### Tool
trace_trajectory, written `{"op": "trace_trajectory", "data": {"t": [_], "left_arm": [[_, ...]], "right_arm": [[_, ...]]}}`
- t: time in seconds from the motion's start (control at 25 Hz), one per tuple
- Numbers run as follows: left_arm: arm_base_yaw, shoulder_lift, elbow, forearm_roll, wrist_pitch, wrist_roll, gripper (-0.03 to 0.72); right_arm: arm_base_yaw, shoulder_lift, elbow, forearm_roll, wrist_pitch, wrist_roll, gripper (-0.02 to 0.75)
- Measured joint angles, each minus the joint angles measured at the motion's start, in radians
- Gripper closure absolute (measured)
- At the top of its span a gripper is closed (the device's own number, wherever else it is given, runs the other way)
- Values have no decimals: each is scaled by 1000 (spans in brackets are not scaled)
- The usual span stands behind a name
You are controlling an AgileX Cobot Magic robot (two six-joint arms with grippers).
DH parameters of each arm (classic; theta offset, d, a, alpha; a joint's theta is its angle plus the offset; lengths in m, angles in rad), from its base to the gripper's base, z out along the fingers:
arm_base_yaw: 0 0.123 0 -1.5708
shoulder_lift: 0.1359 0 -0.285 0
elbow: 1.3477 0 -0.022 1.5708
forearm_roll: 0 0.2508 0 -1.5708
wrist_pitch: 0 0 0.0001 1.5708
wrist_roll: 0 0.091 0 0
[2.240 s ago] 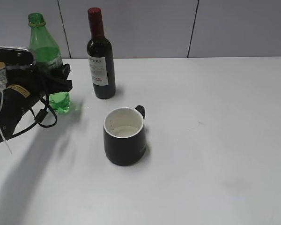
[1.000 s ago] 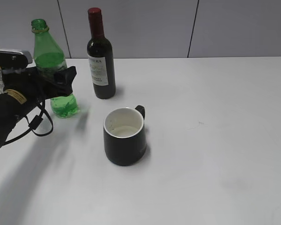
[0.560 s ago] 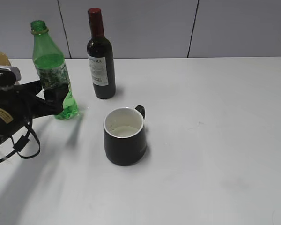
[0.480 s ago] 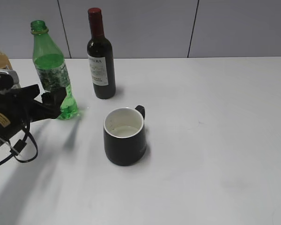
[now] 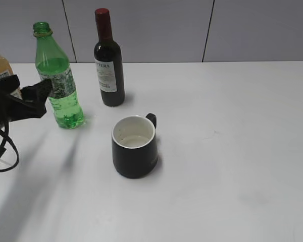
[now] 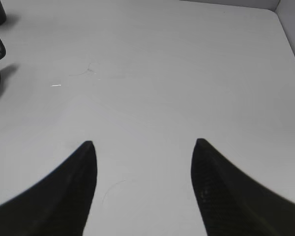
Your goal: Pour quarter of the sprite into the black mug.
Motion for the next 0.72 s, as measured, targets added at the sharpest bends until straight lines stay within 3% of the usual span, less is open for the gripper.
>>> {"op": "trace_trajectory", "data": {"t": [0.36, 0.72], "left_arm": [[17, -278, 3, -42, 239, 113, 90], [163, -516, -125, 44, 638, 144, 95]], "right_arm": [[0, 0, 0, 0, 0, 0, 274], [0, 0, 0, 0, 0, 0, 274]]}}
